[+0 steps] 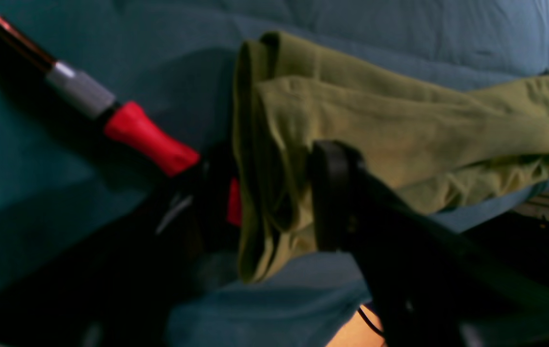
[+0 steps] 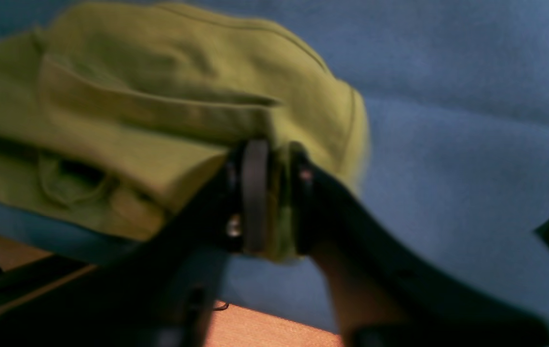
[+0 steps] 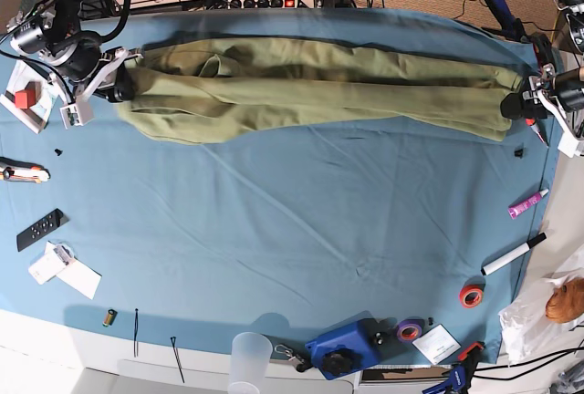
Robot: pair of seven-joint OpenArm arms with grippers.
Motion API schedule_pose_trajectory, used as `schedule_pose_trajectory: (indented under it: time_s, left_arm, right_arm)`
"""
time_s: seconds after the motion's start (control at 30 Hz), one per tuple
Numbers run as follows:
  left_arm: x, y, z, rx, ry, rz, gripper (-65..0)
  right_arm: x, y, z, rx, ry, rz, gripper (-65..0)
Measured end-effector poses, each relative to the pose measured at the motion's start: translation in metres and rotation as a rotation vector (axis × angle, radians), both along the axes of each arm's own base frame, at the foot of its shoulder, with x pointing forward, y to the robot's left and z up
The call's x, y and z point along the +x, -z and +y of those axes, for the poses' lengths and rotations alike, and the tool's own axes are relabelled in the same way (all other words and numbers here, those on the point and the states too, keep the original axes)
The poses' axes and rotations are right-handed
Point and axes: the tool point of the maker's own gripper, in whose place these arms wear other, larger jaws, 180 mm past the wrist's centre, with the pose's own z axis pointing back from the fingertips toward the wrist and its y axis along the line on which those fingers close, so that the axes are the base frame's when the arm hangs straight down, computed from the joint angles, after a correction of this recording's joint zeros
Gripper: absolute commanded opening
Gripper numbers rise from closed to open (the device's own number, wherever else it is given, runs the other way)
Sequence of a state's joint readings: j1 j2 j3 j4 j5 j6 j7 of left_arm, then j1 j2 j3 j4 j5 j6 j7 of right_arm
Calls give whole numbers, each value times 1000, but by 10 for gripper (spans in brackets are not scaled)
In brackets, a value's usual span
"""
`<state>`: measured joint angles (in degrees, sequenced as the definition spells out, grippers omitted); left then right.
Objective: Layout the t-shirt on the table in an organized manner, then fold the t-shirt properly
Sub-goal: 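Lift the held edge with both grippers and fold it over lengthwise, then open both grippers to release the folded strip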
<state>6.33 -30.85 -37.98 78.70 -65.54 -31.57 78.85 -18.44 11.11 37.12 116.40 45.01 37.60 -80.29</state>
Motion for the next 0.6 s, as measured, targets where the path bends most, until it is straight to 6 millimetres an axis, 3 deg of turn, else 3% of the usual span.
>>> schedule_pose_trajectory:
  time_s: [0.33, 0.47, 0.6]
  left_arm:
    - [8, -11, -2, 26, 15, -47, -355]
    - [0, 2, -2, 60, 10, -7, -355]
    - [-7, 18, -17, 34, -8, 17, -355]
  right_arm:
    - [-5, 4, 0, -1, 2, 18, -443]
    - [-5, 3, 0, 2, 6, 16, -443]
    - [-5, 3, -1, 5, 13, 16, -443]
